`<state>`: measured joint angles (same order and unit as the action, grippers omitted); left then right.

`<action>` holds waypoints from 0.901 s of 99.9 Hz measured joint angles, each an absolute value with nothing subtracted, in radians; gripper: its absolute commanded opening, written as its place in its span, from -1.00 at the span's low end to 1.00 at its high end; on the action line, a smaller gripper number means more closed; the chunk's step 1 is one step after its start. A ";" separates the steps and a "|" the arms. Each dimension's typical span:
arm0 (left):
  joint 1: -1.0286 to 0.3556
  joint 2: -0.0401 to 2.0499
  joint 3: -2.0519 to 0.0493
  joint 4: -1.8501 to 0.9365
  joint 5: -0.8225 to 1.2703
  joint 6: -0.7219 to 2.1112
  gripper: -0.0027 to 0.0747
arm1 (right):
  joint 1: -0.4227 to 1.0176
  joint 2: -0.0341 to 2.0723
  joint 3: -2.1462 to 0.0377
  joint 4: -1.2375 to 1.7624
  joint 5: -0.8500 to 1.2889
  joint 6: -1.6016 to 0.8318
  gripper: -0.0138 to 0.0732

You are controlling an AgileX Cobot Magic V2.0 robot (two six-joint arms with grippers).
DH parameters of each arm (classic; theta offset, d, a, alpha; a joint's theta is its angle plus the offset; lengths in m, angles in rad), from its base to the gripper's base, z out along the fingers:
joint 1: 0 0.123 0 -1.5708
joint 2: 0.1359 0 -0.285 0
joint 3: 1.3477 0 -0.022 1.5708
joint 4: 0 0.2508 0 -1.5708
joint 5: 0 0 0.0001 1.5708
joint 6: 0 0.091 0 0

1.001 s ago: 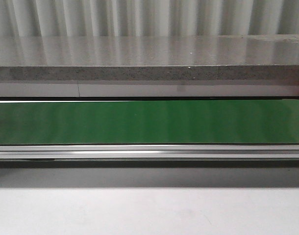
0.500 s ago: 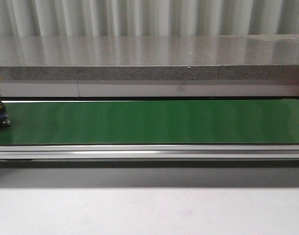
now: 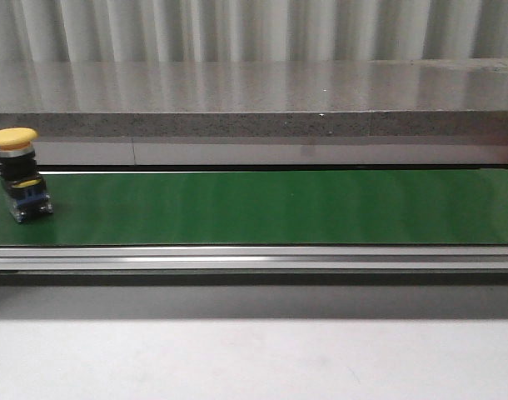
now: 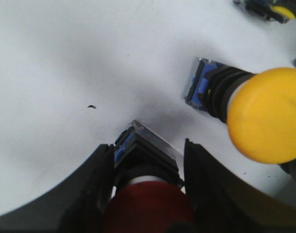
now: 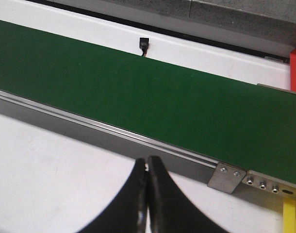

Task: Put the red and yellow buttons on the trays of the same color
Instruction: 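Lower the left gripper onto a red button and grasp it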

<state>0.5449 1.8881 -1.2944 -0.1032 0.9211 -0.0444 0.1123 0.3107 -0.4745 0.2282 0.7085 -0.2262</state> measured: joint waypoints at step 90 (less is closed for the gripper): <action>0.252 1.572 -1.297 -0.108 1.091 0.012 -0.91 | 0.112 0.311 -0.474 0.228 0.708 -0.226 -0.84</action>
<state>0.2522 1.5723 -1.2967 -0.1079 1.0911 0.0124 0.1123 0.3107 -0.4745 0.2282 0.7085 -0.2262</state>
